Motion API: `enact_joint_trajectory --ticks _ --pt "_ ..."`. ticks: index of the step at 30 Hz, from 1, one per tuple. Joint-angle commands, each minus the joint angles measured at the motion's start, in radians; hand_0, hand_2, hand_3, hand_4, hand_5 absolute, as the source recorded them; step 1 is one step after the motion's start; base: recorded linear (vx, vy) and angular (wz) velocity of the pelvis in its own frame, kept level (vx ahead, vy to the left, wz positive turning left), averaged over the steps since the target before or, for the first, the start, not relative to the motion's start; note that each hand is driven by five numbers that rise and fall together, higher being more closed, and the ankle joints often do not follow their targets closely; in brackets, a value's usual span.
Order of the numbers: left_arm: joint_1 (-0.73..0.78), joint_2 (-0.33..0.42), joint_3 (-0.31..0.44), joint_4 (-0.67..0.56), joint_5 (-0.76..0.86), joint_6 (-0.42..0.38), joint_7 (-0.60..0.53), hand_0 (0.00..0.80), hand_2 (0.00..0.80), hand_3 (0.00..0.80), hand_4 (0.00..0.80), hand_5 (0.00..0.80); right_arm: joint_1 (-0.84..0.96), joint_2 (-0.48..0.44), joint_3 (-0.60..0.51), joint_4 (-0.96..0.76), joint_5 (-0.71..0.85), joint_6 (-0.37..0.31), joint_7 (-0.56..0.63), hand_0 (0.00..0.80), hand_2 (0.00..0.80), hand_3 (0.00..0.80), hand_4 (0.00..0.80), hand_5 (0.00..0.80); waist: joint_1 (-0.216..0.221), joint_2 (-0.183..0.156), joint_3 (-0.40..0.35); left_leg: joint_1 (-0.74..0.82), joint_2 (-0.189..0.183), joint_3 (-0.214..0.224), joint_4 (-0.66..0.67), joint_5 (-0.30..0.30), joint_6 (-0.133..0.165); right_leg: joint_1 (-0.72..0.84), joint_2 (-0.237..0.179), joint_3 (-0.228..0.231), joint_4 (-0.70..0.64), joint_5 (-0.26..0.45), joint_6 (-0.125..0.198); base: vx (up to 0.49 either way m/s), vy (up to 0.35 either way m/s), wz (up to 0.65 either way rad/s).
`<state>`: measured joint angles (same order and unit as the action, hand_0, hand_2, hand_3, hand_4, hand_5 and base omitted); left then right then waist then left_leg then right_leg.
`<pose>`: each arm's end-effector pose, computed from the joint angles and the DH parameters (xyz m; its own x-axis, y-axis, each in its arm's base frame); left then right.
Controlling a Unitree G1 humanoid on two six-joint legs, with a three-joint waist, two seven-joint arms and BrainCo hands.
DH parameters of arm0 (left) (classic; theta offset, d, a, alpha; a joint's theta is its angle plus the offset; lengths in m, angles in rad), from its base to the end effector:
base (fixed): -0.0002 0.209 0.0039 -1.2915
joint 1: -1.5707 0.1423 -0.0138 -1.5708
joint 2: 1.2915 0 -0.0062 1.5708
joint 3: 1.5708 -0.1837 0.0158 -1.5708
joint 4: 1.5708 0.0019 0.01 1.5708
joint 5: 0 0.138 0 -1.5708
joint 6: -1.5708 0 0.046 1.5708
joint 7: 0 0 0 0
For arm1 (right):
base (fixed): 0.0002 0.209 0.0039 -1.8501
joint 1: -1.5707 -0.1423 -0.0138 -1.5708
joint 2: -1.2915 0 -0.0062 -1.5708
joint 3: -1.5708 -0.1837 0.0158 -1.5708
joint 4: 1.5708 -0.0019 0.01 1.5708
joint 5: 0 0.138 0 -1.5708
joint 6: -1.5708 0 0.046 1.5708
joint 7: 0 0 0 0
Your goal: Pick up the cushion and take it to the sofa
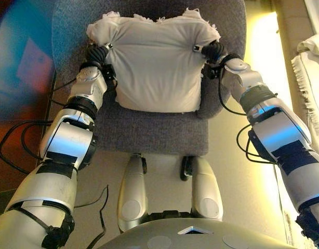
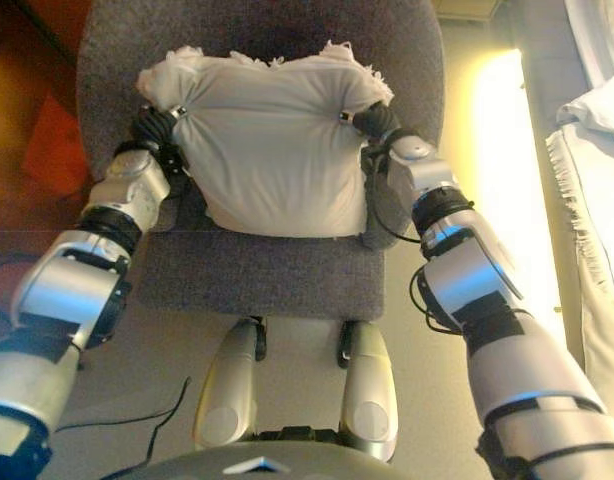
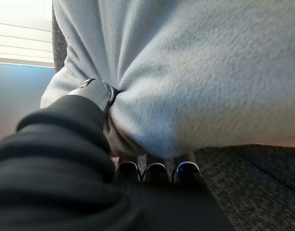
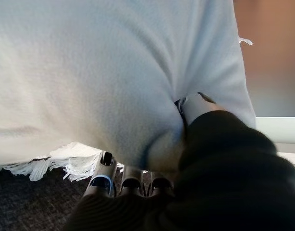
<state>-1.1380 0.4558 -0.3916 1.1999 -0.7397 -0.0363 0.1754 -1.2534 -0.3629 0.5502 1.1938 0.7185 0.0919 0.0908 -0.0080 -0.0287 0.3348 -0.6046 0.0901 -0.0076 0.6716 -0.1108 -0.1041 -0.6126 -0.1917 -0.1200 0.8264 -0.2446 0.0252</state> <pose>0.3691 0.2042 0.1721 0.9730 0.2259 -0.0483 -0.2271 0.9736 -0.0221 0.3787 -0.1516 0.1904 0.9734 0.1899 -0.1279 -0.2024 0.9749 -0.0932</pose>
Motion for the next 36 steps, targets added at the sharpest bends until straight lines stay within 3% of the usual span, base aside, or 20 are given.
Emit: enact_joint_trajectory --ticks 1,4,5,6,12,13,18,24,29,33,36 --pt "-0.119 0.053 -0.025 0.03 -0.032 -0.044 -0.005 0.8 0.8 0.8 0.8 0.8 -0.101 -0.004 0.004 0.061 0.03 -0.038 -0.003 0.8 0.8 0.8 0.8 0.8 0.038 -0.024 -0.032 0.001 -0.001 -0.014 0.036 -0.078 0.005 0.034 0.013 0.056 -0.109 0.058 0.041 0.084 -0.01 0.06" --pt "-0.129 0.052 -0.034 0.032 -0.03 -0.038 0.006 0.8 0.8 0.8 0.8 0.8 -0.11 -0.004 0.006 0.075 0.04 -0.027 -0.013 0.8 0.8 0.8 0.8 0.8 0.038 -0.024 -0.027 -0.007 -0.001 -0.012 0.042 -0.08 0.006 0.026 0.013 0.059 -0.106 0.061 0.044 0.001 0.0 0.02" --pt "-0.131 0.053 -0.036 0.035 -0.038 -0.037 0.013 0.8 0.8 0.8 0.8 0.8 -0.111 -0.003 0.004 0.079 0.04 -0.025 -0.037 0.725 0.725 0.725 0.725 0.725 0.037 -0.024 -0.028 -0.006 -0.002 -0.012 0.04 -0.079 0.006 0.026 0.014 0.062 -0.106 0.062 0.045 0.03 0.015 0.0" --pt "-0.135 0.053 -0.035 0.039 -0.039 -0.033 0.023 0.0 0.0 0.0 0.0 0.0 -0.11 -0.005 0.001 0.083 0.038 -0.018 -0.035 0.0 0.0 0.0 0.0 0.0 0.035 -0.024 -0.028 -0.004 -0.002 -0.011 0.039 -0.08 0.006 0.028 0.014 0.062 -0.107 0.061 0.046 0.031 0.02 0.0" --pt "-0.148 0.066 -0.035 0.051 -0.045 -0.052 0.056 0.0 0.0 0.0 0.0 0.0 -0.113 -0.017 -0.003 0.107 0.005 -0.045 -0.107 0.0 0.0 0.0 0.0 0.0 0.031 -0.011 -0.032 0.014 -0.001 -0.002 0.024 -0.079 0.007 0.042 0.008 0.064 -0.122 0.064 0.047 0.003 0.033 0.02" --pt "-0.15 0.071 -0.033 0.052 -0.043 -0.054 0.062 0.0 0.0 0.0 0.0 0.0 -0.114 -0.021 -0.007 0.108 0.003 -0.052 -0.141 0.0 0.0 0.0 0.0 0.0 0.03 -0.01 -0.032 0.008 0.0 0.002 0.01 -0.049 0.011 0.037 0.005 0.061 -0.137 0.091 0.041 -0.064 0.035 0.01" --pt "-0.14 0.092 -0.019 0.068 -0.026 -0.057 0.08 0.0 0.0 0.0 0.0 0.0 -0.105 -0.052 -0.049 0.12 -0.017 -0.072 -0.244 0.0 0.0 0.0 0.0 0.0 0.027 -0.006 -0.041 0.039 0.011 0.011 -0.027 -0.039 0.009 0.062 -0.002 0.054 -0.159 0.091 0.044 -0.006 0.013 0.0" --pt "-0.12 0.145 0.001 0.074 -0.015 -0.109 0.102 0.0 0.0 0.0 0.0 0.0 -0.084 -0.123 -0.102 0.102 -0.03 -0.149 -0.357 0.0 0.0 0.0 0.0 0.0 0.024 -0.008 -0.057 0.089 0.024 0.015 -0.117 0.001 0.002 0.102 -0.008 0.044 -0.236 0.114 0.051 0.025 0.016 0.0" --pt "-0.053 0.185 0.025 0.016 0.043 -0.14 0.111 0.0 0.0 0.0 0.0 0.0 -0.025 -0.172 -0.111 0.06 -0.067 -0.17 -0.305 0.0 0.0 0.0 0.0 0.0 0.029 -0.014 -0.078 0.158 0.024 0.017 -0.217 0.044 0.003 0.161 -0.014 0.025 -0.337 0.152 0.057 0.01 0.0 0.0" --pt "0.03 0.227 0.07 -0.036 -0.008 -0.167 0.068 0.0 0.0 0.0 0.0 0.0 0.072 -0.219 -0.137 0.007 -0.034 -0.208 -0.238 0.0 0.0 0.0 0.0 0.0 0.025 -0.021 -0.115 0.244 0.027 0.043 -0.326 0.087 0.004 0.237 -0.011 0.002 -0.432 0.181 0.062 0.08 -0.004 -0.02" --pt "0.132 0.215 0.115 -0.127 -0.034 -0.184 0.044 0.0 0.0 0.0 0.0 0.0 0.181 -0.213 -0.176 -0.071 -0.022 -0.227 -0.206 0.0 0.0 0.0 0.0 0.0 0.022 -0.021 -0.149 0.311 0.02 0.057 -0.418 0.123 0.007 0.305 0.0 -0.011 -0.516 0.206 0.067 0.095 0.002 -0.02"
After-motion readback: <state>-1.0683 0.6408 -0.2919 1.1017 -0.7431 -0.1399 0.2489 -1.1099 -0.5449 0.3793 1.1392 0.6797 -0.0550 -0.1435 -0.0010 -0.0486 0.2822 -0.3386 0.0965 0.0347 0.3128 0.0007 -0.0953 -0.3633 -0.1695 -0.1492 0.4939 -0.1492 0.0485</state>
